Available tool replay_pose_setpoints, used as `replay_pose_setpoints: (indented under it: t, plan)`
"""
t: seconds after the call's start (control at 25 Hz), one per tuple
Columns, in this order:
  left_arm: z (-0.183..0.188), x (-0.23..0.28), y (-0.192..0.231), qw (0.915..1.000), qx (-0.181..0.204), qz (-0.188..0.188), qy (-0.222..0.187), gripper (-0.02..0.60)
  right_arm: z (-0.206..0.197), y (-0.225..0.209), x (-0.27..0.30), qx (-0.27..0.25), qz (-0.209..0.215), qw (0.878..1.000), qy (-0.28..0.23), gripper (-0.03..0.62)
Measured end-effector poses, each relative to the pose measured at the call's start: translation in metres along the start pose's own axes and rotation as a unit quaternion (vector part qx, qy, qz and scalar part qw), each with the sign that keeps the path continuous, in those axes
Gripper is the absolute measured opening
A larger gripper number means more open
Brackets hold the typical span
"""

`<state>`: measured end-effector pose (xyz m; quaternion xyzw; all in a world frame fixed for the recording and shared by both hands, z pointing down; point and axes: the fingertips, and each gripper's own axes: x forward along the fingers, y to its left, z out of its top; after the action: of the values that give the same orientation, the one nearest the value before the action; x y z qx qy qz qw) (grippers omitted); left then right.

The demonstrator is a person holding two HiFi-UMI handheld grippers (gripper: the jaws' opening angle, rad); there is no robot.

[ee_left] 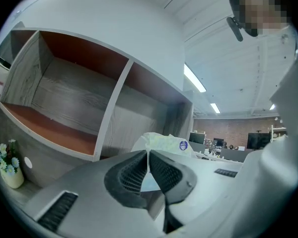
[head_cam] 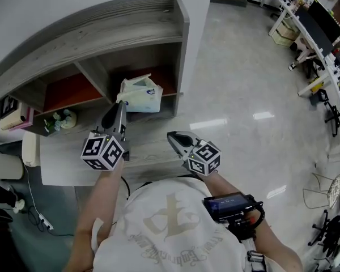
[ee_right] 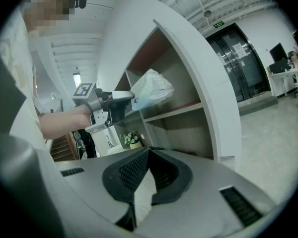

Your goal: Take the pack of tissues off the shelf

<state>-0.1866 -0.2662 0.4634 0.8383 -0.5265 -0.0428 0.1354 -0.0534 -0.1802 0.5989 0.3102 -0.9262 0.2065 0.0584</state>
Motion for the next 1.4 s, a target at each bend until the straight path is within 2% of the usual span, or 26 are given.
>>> replay_pose_setpoints:
  t: [0.64, 1.0, 1.4]
  plan:
    - [-0.029, -0.058, 0.009, 0.9997, -0.014, 0.018, -0.001, 0.026, -0.009, 0.032, 0.012, -0.008, 0.037, 0.999, 0.011, 0.005]
    - [-0.058, -0.094, 0.026, 0.9982, -0.041, 0.044, 0.004, 0.026, -0.015, 0.048, 0.021, -0.014, 0.057, 0.998, 0.023, 0.005]
    - [-0.088, -0.135, 0.049, 0.9956, -0.047, 0.079, 0.015, 0.026, -0.024, 0.068, 0.035, -0.022, 0.085, 0.995, 0.035, 0.005]
